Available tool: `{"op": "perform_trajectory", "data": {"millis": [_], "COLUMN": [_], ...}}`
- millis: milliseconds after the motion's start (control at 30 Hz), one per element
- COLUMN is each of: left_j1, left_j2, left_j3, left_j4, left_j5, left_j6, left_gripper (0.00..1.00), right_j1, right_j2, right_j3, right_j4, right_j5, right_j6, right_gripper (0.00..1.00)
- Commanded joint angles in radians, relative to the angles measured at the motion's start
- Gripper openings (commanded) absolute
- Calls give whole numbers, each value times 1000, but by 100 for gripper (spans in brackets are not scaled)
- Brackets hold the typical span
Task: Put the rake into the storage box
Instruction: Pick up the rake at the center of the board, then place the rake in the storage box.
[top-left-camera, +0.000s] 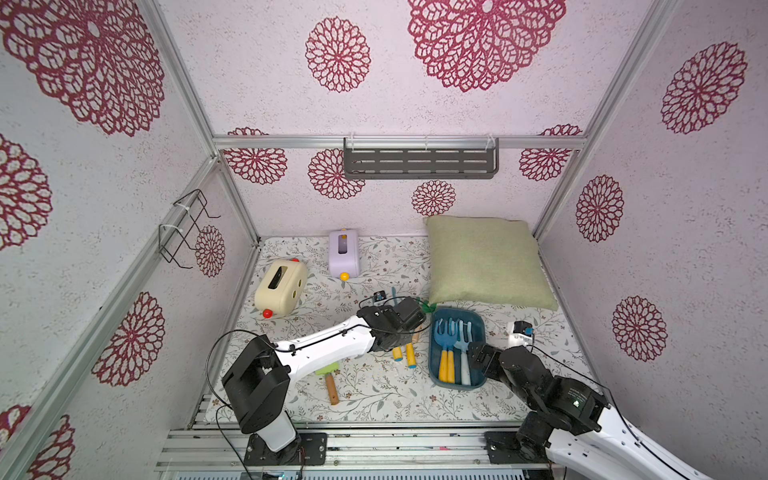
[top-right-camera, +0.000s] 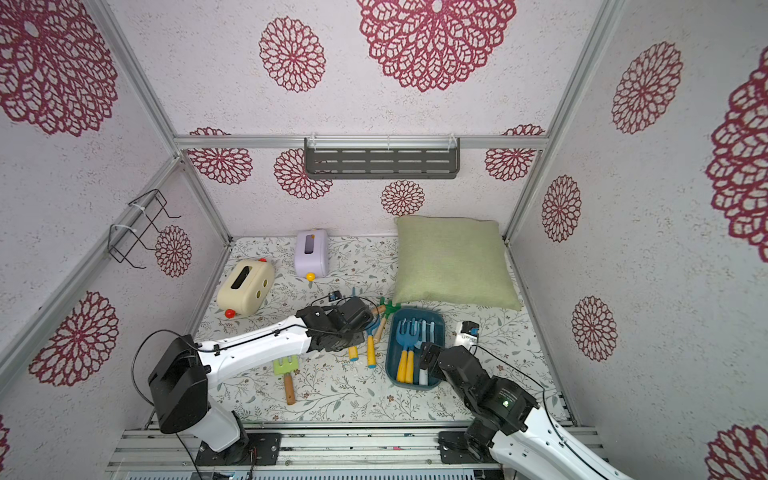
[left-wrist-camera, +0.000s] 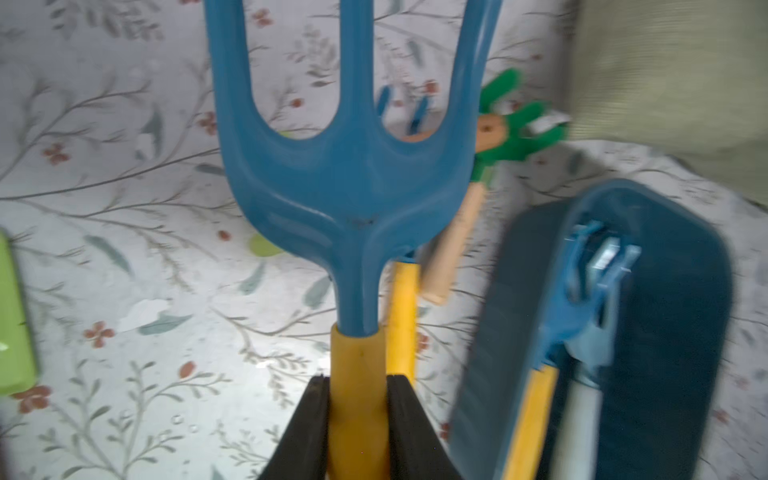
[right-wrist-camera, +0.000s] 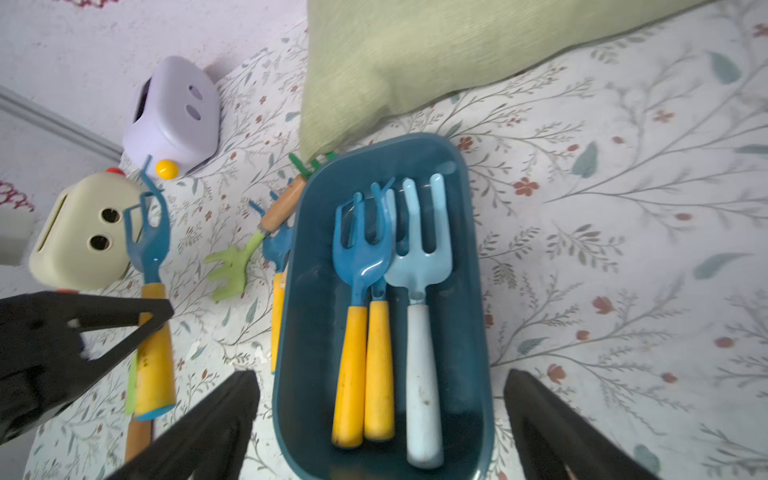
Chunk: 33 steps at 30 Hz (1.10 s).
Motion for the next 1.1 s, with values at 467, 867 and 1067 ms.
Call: {"op": "perform_trajectory", "data": {"millis": [467,867,1067], "left_j1": [-161,-187,-191], "left_j2": [342,443,457], "left_j3": [360,391,379], "left_j4": [90,159,185], "left_j5": [207,297,328], "left_j6": [102,93,81], "left_gripper": [17,17,27], "right_j1": [-4,-4,-4], "right_j2": [4,-28,-16], "right_j3": [79,63,61], "right_j4": [-261,-264,-258], "right_j5": [224,212,203], "right_j6": [252,260,259], "right_gripper": [99,99,99]}}
